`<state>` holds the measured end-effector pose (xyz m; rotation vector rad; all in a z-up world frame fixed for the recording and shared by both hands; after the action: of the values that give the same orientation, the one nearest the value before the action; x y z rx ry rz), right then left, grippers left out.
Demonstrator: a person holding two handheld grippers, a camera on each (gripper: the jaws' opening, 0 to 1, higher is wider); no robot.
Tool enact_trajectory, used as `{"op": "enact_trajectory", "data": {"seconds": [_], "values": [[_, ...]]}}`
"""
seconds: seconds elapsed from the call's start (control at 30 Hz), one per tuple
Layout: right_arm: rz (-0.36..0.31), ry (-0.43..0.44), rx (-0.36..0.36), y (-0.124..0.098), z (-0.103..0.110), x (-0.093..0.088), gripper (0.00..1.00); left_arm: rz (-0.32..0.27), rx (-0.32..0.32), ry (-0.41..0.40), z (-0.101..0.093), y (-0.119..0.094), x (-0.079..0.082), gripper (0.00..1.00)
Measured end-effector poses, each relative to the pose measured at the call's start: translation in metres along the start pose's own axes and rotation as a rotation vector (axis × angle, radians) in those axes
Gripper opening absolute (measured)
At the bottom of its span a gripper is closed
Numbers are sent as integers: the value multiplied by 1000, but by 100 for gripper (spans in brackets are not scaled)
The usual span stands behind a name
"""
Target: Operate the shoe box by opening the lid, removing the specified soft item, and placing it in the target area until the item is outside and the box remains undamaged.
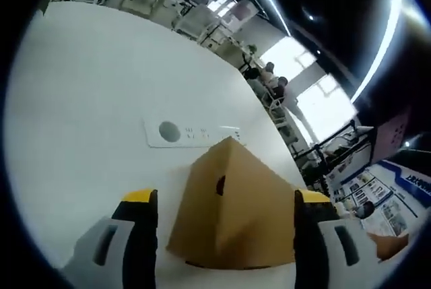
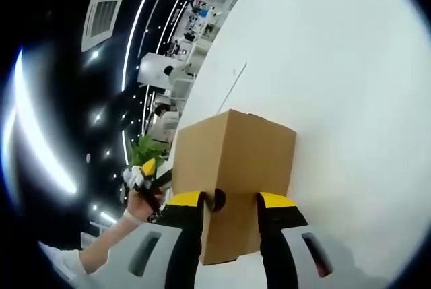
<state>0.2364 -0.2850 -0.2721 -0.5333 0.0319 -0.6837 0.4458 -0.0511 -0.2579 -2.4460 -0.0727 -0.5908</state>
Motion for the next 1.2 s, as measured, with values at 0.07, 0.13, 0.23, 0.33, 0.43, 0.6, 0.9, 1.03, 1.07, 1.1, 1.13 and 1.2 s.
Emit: {"op": "enact_trajectory", "data": {"seconds": [0.07,0.13,0.23,0.33,0.43,0.6,0.9,1.03,1.07,1.1,1.13,1.2], "values": [[1,-2,0,0,0,0,30,3,-4,-6,1,4,1,84],[2,-4,-1,0,1,-1,30,8,-4,-9,3,9,2,83],[10,-6,-6,0,3,-1,30,24,-4,-28,8,15,-1,81],[21,-9,-5,1,3,0,30,34,1,-27,8,18,-3,78],[30,-16,-3,0,3,1,30,42,-4,-29,8,20,-4,76],[30,-19,3,0,2,2,30,34,-23,-47,6,23,-2,73],[5,-20,16,0,2,3,30,58,-28,-42,8,27,-12,64],[2,-18,16,0,1,4,30,69,-23,-52,11,28,-15,62],[1,-18,16,0,1,4,30,71,-22,-51,12,28,-15,61],[0,-18,16,0,1,4,30,67,-25,-61,12,28,-15,61],[-3,-17,16,0,1,5,30,67,-28,-70,12,28,-16,62],[-6,-16,16,0,0,5,30,66,-32,-73,13,29,-15,61]]}}
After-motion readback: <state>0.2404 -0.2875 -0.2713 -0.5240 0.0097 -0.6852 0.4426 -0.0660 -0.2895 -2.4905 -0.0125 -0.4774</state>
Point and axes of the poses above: the point that each gripper's makers call its tool centre point, and the gripper's own axes: y roughly forward along the fingers, z roughly to its left, x roughly out of its top, the point moved 3 cm from there along -y, roughly backward along the fingers, and after that the axes turned 10 degrees about z, right-handed, at the moved point
